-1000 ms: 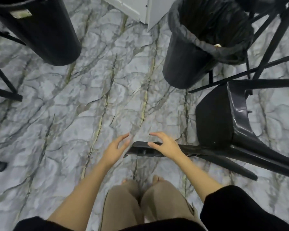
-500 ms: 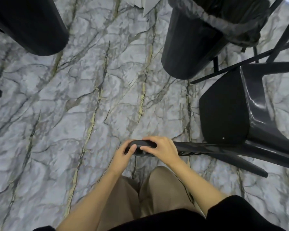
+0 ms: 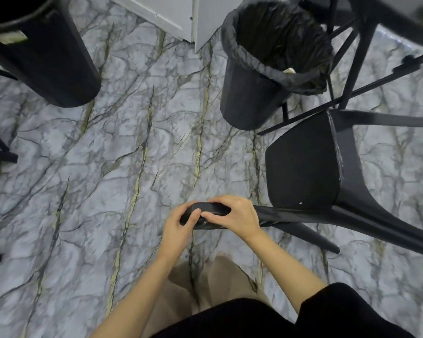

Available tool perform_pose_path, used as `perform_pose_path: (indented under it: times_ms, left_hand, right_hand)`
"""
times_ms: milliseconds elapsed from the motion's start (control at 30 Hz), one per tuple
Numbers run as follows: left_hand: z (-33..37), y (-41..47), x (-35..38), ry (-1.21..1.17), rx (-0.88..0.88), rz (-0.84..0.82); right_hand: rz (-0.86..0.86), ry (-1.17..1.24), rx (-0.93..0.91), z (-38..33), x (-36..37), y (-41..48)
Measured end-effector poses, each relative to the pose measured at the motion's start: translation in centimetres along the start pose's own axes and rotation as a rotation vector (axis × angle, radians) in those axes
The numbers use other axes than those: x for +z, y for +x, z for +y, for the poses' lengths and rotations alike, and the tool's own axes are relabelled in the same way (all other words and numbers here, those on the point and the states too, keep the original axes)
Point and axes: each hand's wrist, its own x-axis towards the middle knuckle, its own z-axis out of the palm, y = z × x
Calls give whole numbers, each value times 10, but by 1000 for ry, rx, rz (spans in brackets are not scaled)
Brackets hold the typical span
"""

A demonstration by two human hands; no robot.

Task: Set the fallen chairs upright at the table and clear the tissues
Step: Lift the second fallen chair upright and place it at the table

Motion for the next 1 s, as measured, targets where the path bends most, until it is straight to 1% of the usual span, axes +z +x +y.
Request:
perform_pose_path:
  times_ms: [100, 267, 400, 533, 600, 700, 767, 900, 1000]
  left_hand:
    - [43, -28, -10, 40, 53, 66]
    - [117, -74, -24, 136, 99, 93]
    - [180, -106, -26, 258, 207, 116]
    - [236, -131, -13, 383, 338, 105]
    - [255, -142, -4, 438, 373, 69]
    - [273, -157, 15, 470, 385, -15]
    - [282, -167, 32, 473, 393, -97]
    - [299, -182, 63, 460, 410, -240]
    - [311, -186, 81, 466, 409, -333]
  right_hand:
    - [39, 57, -2, -37, -29, -4]
    - [140, 106, -48, -93, -73, -16]
    - [256, 146, -76, -127, -110, -26]
    - [383, 239, -68, -149, -152, -39]
    - [434, 283, -49, -154, -170, -52]
    - [459, 339, -14, -150, -196, -75]
    - [456, 358, 26, -148, -219, -91]
    - [437, 288, 101, -141, -256, -121]
    - [387, 369, 109, -135, -276, -143]
